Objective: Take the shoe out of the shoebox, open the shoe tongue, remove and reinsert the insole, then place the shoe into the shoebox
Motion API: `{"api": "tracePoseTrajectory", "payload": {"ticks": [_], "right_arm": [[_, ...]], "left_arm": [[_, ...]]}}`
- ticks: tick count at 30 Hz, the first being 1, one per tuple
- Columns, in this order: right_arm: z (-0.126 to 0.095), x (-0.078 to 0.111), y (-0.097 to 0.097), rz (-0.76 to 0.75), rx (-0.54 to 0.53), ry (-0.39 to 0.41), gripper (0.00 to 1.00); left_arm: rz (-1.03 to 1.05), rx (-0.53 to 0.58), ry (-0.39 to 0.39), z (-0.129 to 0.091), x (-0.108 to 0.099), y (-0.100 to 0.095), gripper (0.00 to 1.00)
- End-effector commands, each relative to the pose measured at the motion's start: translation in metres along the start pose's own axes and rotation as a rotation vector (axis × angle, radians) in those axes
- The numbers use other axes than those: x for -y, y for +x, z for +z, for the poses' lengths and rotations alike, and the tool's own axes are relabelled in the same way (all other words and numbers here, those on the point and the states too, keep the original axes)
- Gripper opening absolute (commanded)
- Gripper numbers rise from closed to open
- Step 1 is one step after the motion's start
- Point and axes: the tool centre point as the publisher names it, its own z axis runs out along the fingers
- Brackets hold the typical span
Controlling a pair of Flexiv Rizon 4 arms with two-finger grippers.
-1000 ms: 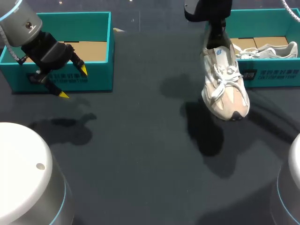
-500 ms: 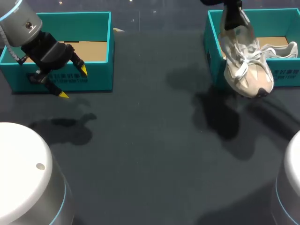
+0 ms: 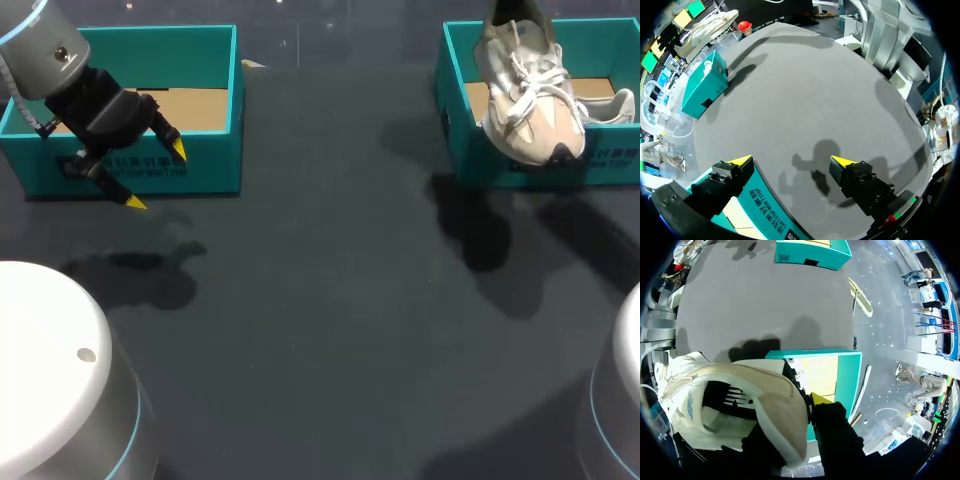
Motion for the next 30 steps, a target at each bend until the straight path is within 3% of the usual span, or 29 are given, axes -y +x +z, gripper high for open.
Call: {"api": "tracePoseTrajectory", "payload": {"ticks": [1,9,10,12,13,15,18,19,30], "right_arm": [[-0.001,0.007,-0.006,0.011,-0.006,0.016,0.00],[0.024,0.064,-0.067,-0.014,0.002,-0.166,0.00],[0.026,0.069,-0.074,0.004,-0.016,-0.124,0.00],[0.028,0.077,-0.082,-0.018,0.000,-0.142,0.00],[0.030,0.080,-0.087,-0.008,-0.016,-0.096,0.00],[0.031,0.086,-0.095,-0.030,0.008,-0.109,0.00],[0.035,0.093,-0.107,-0.025,-0.007,-0.061,0.00],[0.035,0.094,-0.109,0.019,-0.023,-0.012,0.00],[0.035,0.094,-0.109,0.019,-0.023,-0.012,0.00]], "left_arm": [[0.001,-0.001,-0.002,-0.001,0.000,0.001,1.00],[0.001,-0.001,-0.002,-0.001,0.000,0.001,1.00],[0.001,-0.001,-0.002,-0.001,0.000,0.001,1.00],[0.001,-0.001,-0.002,-0.001,0.000,0.001,1.00],[0.001,-0.001,-0.002,-0.001,0.000,0.001,1.00],[0.001,-0.001,-0.002,-0.001,0.000,0.001,1.00],[0.001,-0.001,-0.002,-0.001,0.000,0.001,1.00],[0.001,-0.001,-0.002,-0.001,0.000,0.001,1.00],[0.001,-0.001,-0.002,-0.001,0.000,0.001,1.00]]}}
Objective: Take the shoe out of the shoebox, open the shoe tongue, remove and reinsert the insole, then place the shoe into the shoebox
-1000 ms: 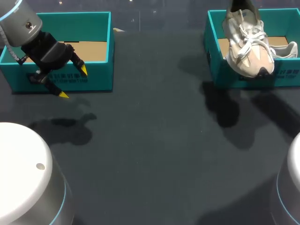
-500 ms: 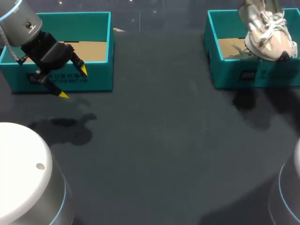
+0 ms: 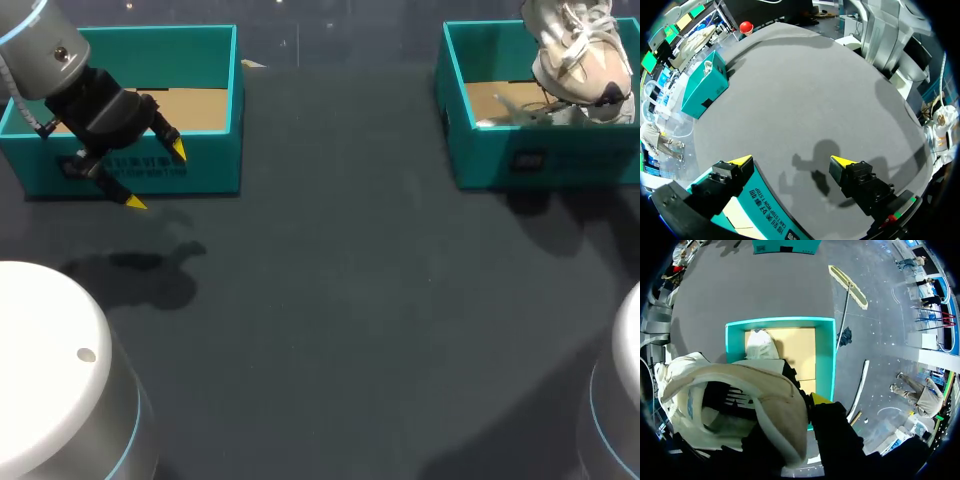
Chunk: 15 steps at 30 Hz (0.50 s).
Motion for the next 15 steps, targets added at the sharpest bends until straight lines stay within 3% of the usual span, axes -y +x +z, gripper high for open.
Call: {"api": "tracePoseTrajectory", "payload": {"ticks": [1,8,15], "right_arm": [[-0.002,0.000,-0.003,0.000,-0.010,0.002,0.00],[0.016,0.035,-0.030,-0.002,0.007,-0.102,0.00],[0.031,0.051,-0.054,-0.046,0.011,-0.090,0.00]], "left_arm": [[0.001,-0.001,-0.002,-0.001,0.000,0.001,1.00],[0.001,-0.001,-0.002,-0.001,0.000,0.001,1.00],[0.001,-0.001,-0.002,-0.001,0.000,0.001,1.00]]}}
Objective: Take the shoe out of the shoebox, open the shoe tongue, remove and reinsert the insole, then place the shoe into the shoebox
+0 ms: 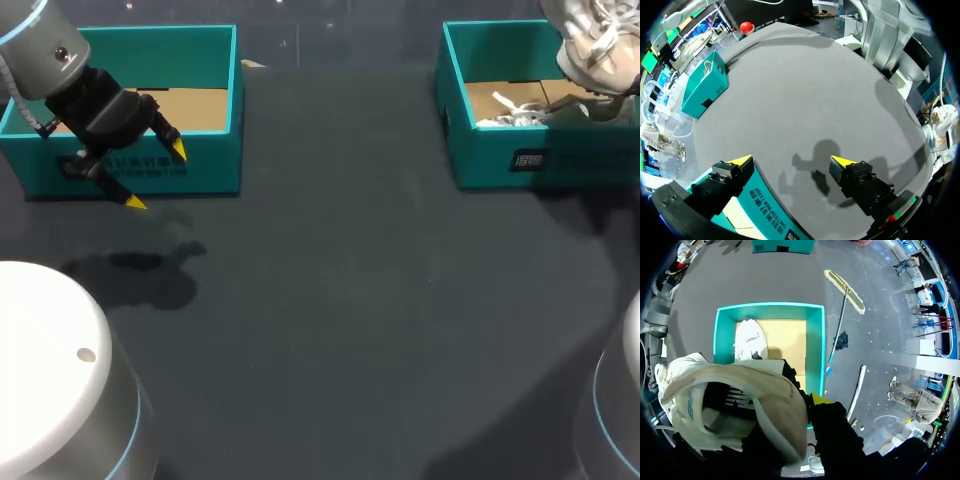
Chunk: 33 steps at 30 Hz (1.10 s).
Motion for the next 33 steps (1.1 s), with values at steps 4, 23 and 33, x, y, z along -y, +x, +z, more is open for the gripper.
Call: {"api": "tracePoseTrajectory", "payload": {"ticks": [4,23,33], "right_arm": [[0.004,0.006,-0.026,-0.026,-0.008,-0.003,0.00],[0.017,0.070,-0.009,0.518,-0.028,0.008,0.00],[0.015,0.072,-0.005,0.679,-0.071,0.081,0.00]], "left_arm": [[0.001,-0.001,-0.002,-0.001,0.000,0.001,1.00],[0.001,-0.001,-0.002,-0.001,0.000,0.001,1.00],[0.001,-0.001,-0.002,-0.001,0.000,0.001,1.00]]}}
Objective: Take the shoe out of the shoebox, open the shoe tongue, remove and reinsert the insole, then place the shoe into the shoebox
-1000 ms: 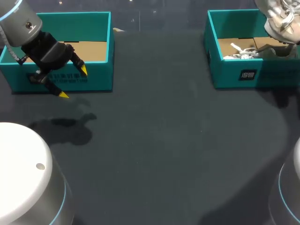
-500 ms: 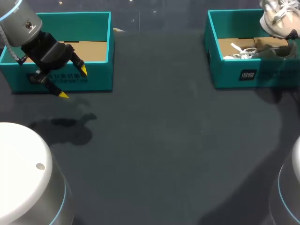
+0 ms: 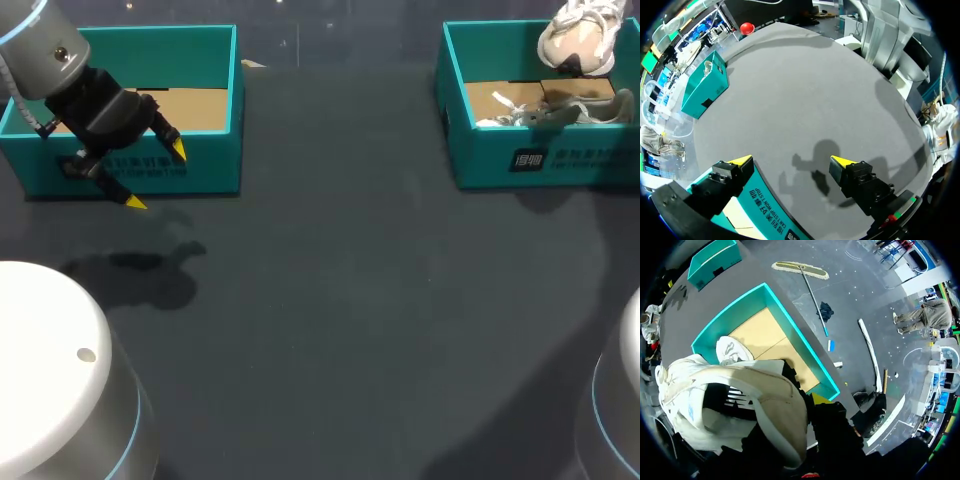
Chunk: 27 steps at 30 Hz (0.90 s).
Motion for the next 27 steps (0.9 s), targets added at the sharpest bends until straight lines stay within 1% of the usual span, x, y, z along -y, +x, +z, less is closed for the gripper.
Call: {"api": "tracePoseTrajectory", "payload": {"ticks": [1,10,11,12,14,16,17,21,24,26,27], "right_arm": [[-0.006,-0.006,-0.001,0.041,-0.006,0.034,0.00],[-0.006,-0.006,-0.001,0.041,-0.006,0.034,0.00],[-0.005,-0.002,-0.001,0.089,0.001,0.014,0.00],[-0.003,0.000,0.000,0.131,0.009,0.019,0.00],[0.001,0.005,0.004,0.191,0.028,-0.003,0.00],[0.005,0.007,0.007,0.263,0.040,0.013,0.00],[0.007,0.008,0.010,0.293,0.044,0.004,0.00],[0.014,0.011,0.016,0.375,0.087,0.030,0.00],[0.016,0.013,0.020,0.448,0.146,0.077,0.00],[0.016,0.014,0.023,0.493,0.162,0.066,0.00],[0.016,0.015,0.025,0.514,0.181,0.086,0.00]], "left_arm": [[0.001,-0.001,-0.002,-0.001,0.000,0.001,1.00],[0.001,-0.001,-0.002,-0.001,0.000,0.001,1.00],[0.001,-0.001,-0.002,-0.001,0.000,0.001,1.00],[0.001,-0.001,-0.002,-0.001,0.000,0.001,1.00],[0.001,-0.001,-0.002,-0.001,0.000,0.001,1.00],[0.001,-0.001,-0.002,-0.001,0.000,0.001,1.00],[0.001,-0.001,-0.002,-0.001,0.000,0.001,1.00],[0.001,-0.001,-0.002,-0.001,0.000,0.001,1.00],[0.001,-0.001,-0.002,-0.001,0.000,0.001,1.00],[0.001,-0.001,-0.002,-0.001,0.000,0.001,1.00],[0.001,-0.001,-0.002,-0.001,0.000,0.001,1.00]]}}
